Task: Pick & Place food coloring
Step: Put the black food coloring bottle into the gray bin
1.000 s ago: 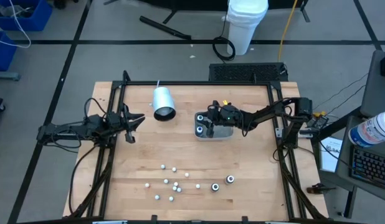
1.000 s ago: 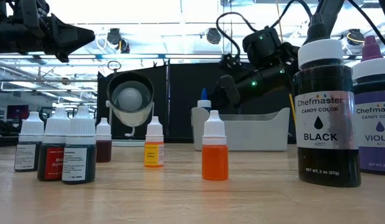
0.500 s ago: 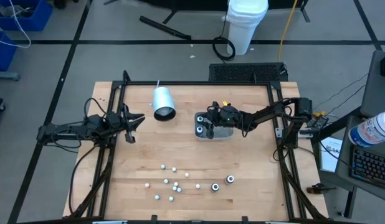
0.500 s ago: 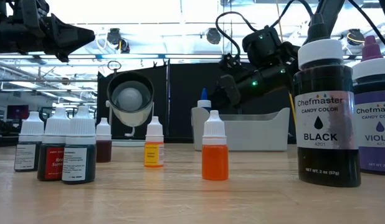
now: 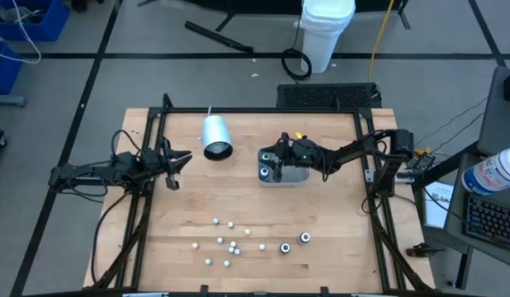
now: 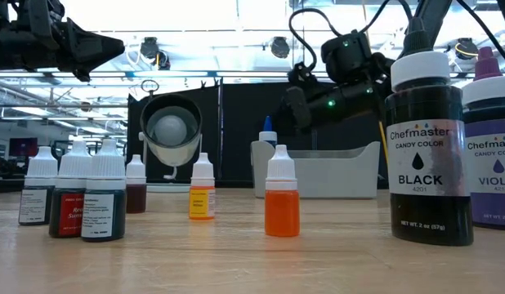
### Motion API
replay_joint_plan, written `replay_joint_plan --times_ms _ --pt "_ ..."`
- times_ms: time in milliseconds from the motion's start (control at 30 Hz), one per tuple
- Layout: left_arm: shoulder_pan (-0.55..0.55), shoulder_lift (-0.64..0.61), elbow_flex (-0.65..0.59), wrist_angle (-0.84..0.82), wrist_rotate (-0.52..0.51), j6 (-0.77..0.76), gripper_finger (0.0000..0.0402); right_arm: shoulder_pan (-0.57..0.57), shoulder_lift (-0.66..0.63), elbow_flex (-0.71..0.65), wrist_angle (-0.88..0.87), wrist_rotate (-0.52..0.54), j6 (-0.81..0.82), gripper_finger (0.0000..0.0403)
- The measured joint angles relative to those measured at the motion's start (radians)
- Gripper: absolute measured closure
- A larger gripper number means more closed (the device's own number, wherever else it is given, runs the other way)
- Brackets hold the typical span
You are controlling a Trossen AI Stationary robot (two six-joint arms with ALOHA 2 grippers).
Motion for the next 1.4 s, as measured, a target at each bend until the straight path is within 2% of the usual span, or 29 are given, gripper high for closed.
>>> replay_joint_plan --times_ms 167,300,400,600,733,933,1033,1133,1400 --pt "0.000 0.000 0.000 -0.001 0.000 0.000 0.0330 0.000 0.000 0.000 0.007 0.002 0.003 0.0200" --pt "0.000 0.000 0.000 -0.013 0.000 0.005 0.0330 0.000 -0.049 0.000 -0.023 0.001 0.007 0.0190" --pt "0.000 0.000 0.000 -0.027 0.000 0.011 0.0330 0.008 -0.138 0.001 -0.091 0.003 -0.012 0.0185" --pt "0.000 0.000 0.000 -0.030 0.000 0.017 0.0330 0.030 -0.410 0.001 -0.314 0.003 -0.052 0.0191" --pt "0.000 0.000 0.000 -0.036 0.000 0.010 0.0330 0.052 -0.589 -0.005 -0.517 0.013 -0.106 0.0227" --pt "0.000 0.000 0.000 -0.059 0.000 0.013 0.0330 0.068 -0.774 -0.088 -0.562 0.025 -0.131 0.0353" --pt "0.000 0.000 0.000 -0.075 0.000 -0.027 0.0330 0.083 -0.837 -0.167 -0.558 -0.022 -0.135 0.0395" --pt "0.000 0.000 0.000 -0.096 0.002 -0.070 0.0330 0.106 -0.883 -0.274 -0.505 -0.020 -0.113 0.0389" --pt "-0.001 0.000 0.000 -0.208 0.068 -0.195 0.0330 0.135 -0.953 -0.632 -0.051 -0.018 -0.027 0.0399"
